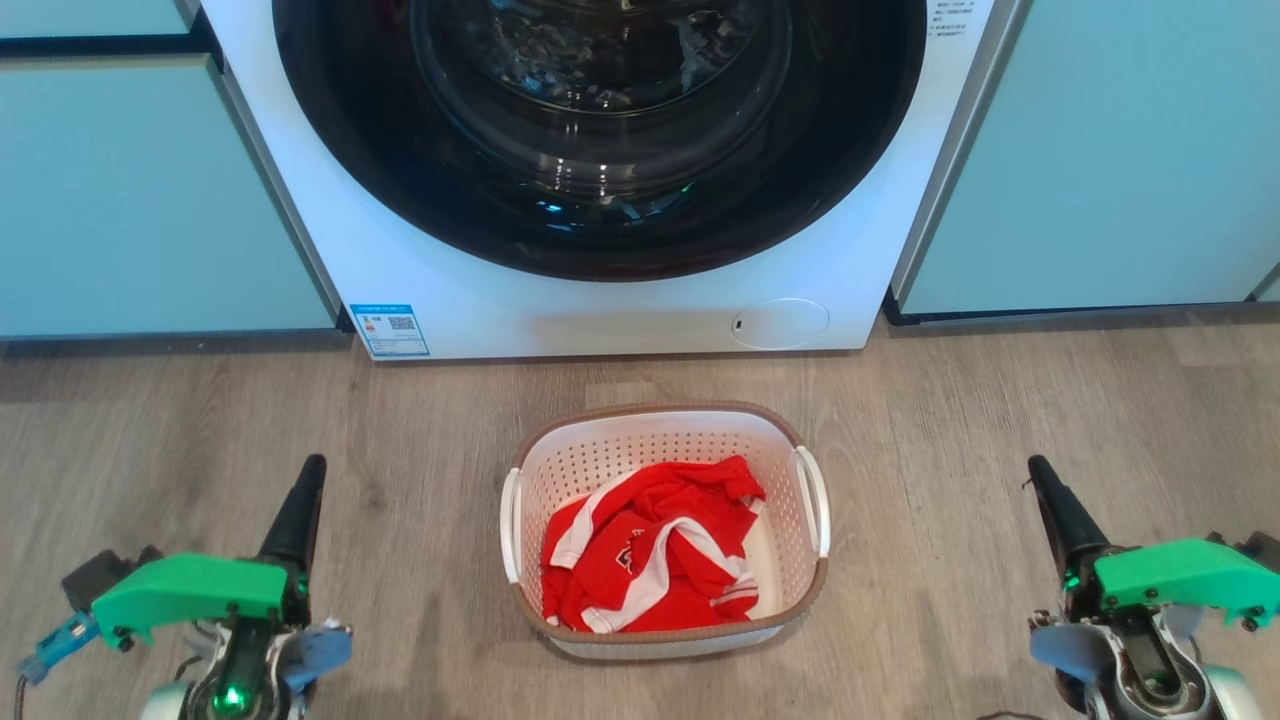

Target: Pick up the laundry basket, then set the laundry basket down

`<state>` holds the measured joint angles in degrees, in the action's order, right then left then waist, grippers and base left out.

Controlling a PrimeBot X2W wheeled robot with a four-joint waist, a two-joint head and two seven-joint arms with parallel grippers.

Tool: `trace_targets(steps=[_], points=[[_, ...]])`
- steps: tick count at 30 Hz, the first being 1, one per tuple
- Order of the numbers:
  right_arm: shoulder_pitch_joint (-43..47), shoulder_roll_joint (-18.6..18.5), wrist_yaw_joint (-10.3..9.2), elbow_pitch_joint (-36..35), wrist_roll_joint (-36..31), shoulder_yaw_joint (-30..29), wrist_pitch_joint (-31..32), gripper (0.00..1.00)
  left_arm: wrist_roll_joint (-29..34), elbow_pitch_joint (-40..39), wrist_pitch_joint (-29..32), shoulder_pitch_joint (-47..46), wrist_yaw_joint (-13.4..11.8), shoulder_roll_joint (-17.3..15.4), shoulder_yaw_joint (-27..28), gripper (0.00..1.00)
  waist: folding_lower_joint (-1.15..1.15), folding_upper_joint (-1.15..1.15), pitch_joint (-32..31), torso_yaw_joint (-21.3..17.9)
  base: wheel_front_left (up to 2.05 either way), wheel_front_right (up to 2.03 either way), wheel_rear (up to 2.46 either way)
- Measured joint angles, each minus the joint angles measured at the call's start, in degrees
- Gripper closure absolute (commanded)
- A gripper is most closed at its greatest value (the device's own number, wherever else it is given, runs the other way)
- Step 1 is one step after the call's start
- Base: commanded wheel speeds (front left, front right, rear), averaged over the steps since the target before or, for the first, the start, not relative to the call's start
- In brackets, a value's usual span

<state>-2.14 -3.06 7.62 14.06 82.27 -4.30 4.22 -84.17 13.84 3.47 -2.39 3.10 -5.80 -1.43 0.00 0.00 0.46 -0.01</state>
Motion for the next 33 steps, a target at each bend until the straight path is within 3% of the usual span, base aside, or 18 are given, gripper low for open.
trace_targets(steps=[18,33], points=[[-0.47,-0.03,-0.02,1.71,10.76,-1.45,0.68,1.00,-8.38,1.85,2.04,-0.12,4.00,2.55,4.47,1.00,0.00,0.00,-0.28,0.01,0.00,0.00,0.00],[-1.27,-0.03,-0.03,1.74,11.04,-1.75,0.75,1.00,-8.67,1.86,2.09,-0.20,4.00,2.61,5.33,1.00,0.00,0.00,-0.28,0.01,0.00,0.00,0.00]])
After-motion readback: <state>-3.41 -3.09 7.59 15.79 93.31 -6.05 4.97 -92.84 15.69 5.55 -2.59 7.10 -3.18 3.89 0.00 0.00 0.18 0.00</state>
